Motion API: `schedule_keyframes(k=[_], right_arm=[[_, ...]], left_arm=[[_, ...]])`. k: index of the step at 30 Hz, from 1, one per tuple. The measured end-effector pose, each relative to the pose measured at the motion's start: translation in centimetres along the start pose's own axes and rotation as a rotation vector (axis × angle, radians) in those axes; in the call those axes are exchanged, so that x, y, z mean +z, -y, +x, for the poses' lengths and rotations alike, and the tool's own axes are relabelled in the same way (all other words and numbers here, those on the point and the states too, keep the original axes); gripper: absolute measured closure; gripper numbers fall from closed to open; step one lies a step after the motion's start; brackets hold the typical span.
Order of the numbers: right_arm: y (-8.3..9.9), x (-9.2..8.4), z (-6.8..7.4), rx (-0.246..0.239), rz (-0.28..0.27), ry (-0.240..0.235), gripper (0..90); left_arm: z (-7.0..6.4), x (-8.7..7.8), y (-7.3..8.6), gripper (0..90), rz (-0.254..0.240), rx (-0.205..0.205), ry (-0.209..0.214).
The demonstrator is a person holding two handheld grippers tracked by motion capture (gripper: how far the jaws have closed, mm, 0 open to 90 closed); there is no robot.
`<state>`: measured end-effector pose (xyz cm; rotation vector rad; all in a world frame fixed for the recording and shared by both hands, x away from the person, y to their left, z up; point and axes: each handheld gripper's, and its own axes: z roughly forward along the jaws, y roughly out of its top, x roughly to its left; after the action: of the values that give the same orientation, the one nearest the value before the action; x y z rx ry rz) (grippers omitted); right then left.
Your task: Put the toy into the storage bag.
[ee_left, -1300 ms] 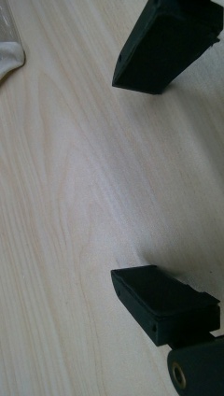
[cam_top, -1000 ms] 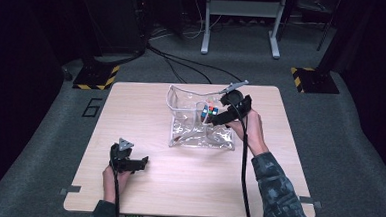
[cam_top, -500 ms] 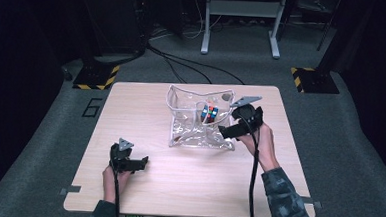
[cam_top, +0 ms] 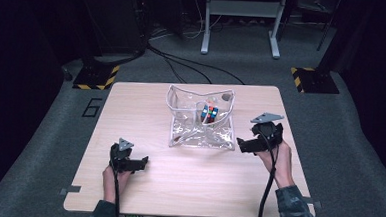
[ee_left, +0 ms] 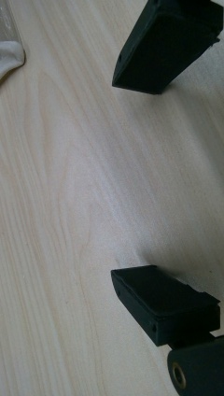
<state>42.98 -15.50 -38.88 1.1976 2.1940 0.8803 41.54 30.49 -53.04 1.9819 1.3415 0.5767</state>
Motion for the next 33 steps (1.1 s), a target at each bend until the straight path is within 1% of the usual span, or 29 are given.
schedule_keyframes(k=[3,15,18,25,27,28,30,31,32,33], right_arm=[[1.0,0.0,-0.4,0.025,0.006,0.012,0.0],[4.9,0.5,-2.0,0.096,0.030,0.039,0.1],[5.9,0.7,-2.2,0.115,0.037,0.047,0.2],[8.5,1.5,-2.7,0.171,0.072,0.043,0.3],[9.3,1.8,-2.8,0.174,0.074,0.043,0.4],[9.6,1.9,-2.8,0.188,0.082,0.040,0.4],[10.3,2.1,-2.9,0.200,0.091,0.045,0.4],[10.3,2.1,-2.9,0.200,0.091,0.045,0.4],[11.1,2.3,-3.0,0.208,0.098,0.051,0.4],[11.3,2.4,-3.0,0.214,0.098,0.052,0.5]], left_arm=[[0.0,0.0,0.0,7.7,0.000,0.000,0.000],[0.0,0.0,0.0,7.7,0.000,0.000,0.000],[0.0,0.0,0.0,7.7,0.000,0.000,0.000],[0.0,0.0,0.0,7.7,0.000,0.000,0.000],[0.0,0.0,0.0,7.7,0.000,0.000,0.000],[0.0,0.0,0.0,7.7,0.000,0.000,0.000],[0.0,0.0,0.0,7.7,-0.001,-0.001,-0.003],[0.0,0.0,0.0,7.7,-0.001,-0.001,-0.003],[0.0,0.0,0.0,7.7,-0.001,-0.001,-0.003],[0.0,0.0,0.0,7.7,-0.001,0.000,-0.003]])
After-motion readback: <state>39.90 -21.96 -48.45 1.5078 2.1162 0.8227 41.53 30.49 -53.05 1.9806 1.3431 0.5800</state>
